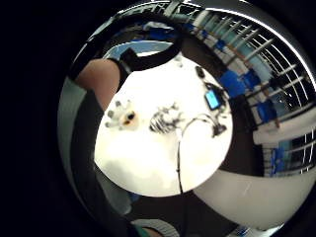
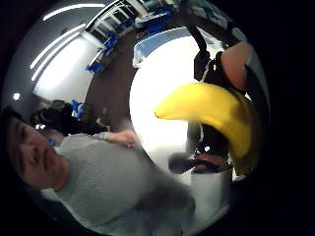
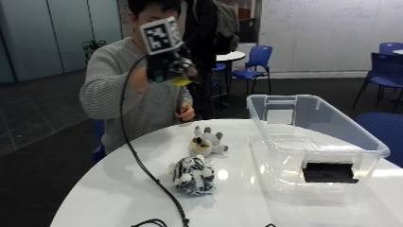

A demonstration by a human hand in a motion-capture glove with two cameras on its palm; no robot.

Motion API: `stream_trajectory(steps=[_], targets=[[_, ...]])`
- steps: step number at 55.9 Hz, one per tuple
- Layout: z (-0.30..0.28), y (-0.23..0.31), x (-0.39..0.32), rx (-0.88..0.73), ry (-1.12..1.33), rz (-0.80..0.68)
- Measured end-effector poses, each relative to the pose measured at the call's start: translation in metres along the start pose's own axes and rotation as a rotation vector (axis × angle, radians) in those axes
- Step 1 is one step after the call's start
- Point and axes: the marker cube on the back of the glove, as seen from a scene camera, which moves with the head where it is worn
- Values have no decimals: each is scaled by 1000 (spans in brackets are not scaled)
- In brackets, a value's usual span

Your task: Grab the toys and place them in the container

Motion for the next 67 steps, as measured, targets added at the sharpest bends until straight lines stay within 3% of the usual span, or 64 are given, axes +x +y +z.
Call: stream_trajectory(steps=[6,10,16,20,23,29,48,59,67], targets=[[25,-108,15,-23,148,-78],[44,-172,43,-28,443,-111],[81,-265,-1,-33,162,168],[101,-292,5,-73,331,125],[113,-304,-4,-86,281,61],[134,-316,-1,-126,252,6],[171,-306,10,-278,195,47],[162,-287,9,-276,164,67],[120,-238,19,-234,206,127]])
